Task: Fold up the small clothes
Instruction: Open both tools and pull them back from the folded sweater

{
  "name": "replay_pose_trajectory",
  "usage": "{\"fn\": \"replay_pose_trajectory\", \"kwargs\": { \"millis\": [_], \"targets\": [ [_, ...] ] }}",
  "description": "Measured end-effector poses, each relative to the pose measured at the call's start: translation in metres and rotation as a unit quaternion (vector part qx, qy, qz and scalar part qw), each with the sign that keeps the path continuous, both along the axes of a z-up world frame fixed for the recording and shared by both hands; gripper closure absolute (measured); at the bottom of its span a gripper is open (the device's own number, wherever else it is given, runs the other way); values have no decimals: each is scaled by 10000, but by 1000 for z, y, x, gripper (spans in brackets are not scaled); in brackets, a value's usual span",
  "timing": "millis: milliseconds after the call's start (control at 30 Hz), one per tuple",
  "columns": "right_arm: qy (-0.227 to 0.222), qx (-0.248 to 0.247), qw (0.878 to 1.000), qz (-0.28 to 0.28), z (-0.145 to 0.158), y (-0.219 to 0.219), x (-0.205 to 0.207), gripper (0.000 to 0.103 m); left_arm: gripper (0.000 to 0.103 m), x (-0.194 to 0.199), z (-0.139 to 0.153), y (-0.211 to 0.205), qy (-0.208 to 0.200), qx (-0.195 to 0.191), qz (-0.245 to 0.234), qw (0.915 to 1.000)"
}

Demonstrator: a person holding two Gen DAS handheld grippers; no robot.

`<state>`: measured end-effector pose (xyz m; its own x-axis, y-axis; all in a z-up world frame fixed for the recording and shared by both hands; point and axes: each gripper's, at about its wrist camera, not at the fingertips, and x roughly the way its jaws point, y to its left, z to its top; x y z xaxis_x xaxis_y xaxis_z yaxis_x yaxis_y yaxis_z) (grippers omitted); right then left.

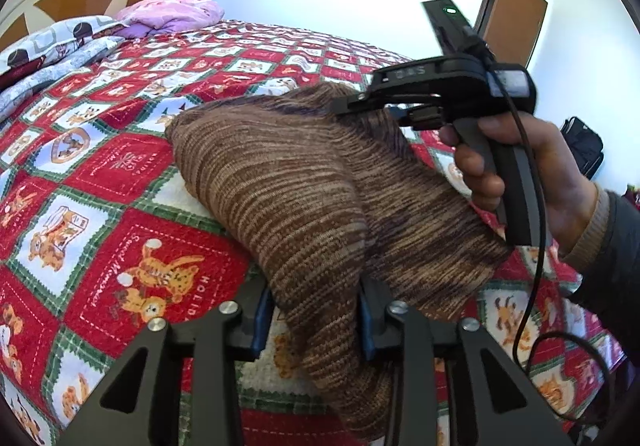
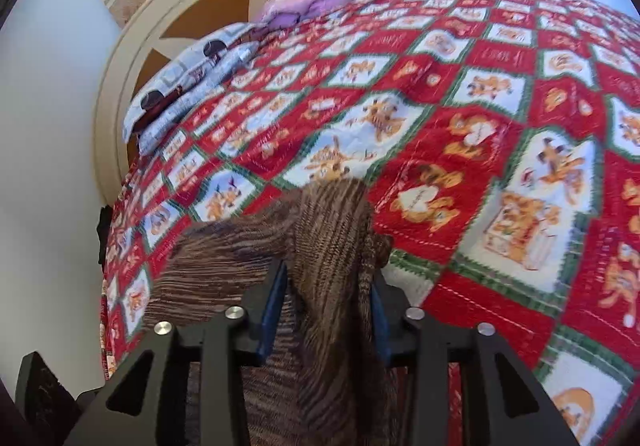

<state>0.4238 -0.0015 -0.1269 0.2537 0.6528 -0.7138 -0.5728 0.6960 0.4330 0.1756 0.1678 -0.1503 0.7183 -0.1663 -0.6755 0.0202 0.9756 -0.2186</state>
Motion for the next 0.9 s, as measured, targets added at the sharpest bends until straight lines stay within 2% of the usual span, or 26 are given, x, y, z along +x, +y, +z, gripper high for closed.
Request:
{"fn": "replay_pose_trajectory", "kwargs": {
  "millis": [67, 233, 367, 400, 433, 533, 600, 633, 700, 767, 900],
  "targets": [
    [-229, 120, 9997, -31, 15, -11, -11, 49, 63, -2, 5, 3, -34, -63, 2, 10000],
    [-527, 404, 9973, 316, 41, -30, -53, 48, 45, -6, 17, 10, -231, -132, 77, 9996],
    [-559, 334, 9935, 931, 36, -30, -96, 48, 36, -12, 30, 17, -474, -42, 248, 9986],
    [-482, 274, 9930, 1040, 30, -29, -104, 48, 32, -10, 31, 18, -499, 34, 376, 9980],
    [-389, 231, 9928, 1108, 24, -29, -108, 48, 31, -6, 30, 19, -470, 109, 455, 9978],
    [-377, -57, 9954, 883, 7, -35, -110, 48, 31, 11, 14, 20, -198, 419, 627, 9970],
    [-89, -160, 9979, 618, -6, -43, -101, 48, 29, 16, 0, 21, 58, 584, 657, 9961],
    [25, -61, 9983, 582, -9, -48, -99, 48, 26, 16, -5, 21, 92, 587, 660, 9960],
    [-45, -70, 9982, 594, -8, -49, -100, 49, 18, 15, -8, 26, 38, 518, 795, 9955],
    [-257, -362, 9973, 593, -8, -42, -106, 49, 18, 14, -9, 28, 41, 369, 814, 9960],
    [-591, -666, 9945, 554, -12, -35, -107, 50, 17, 19, -10, 18, -34, 616, 849, 9945]
  ]
}}
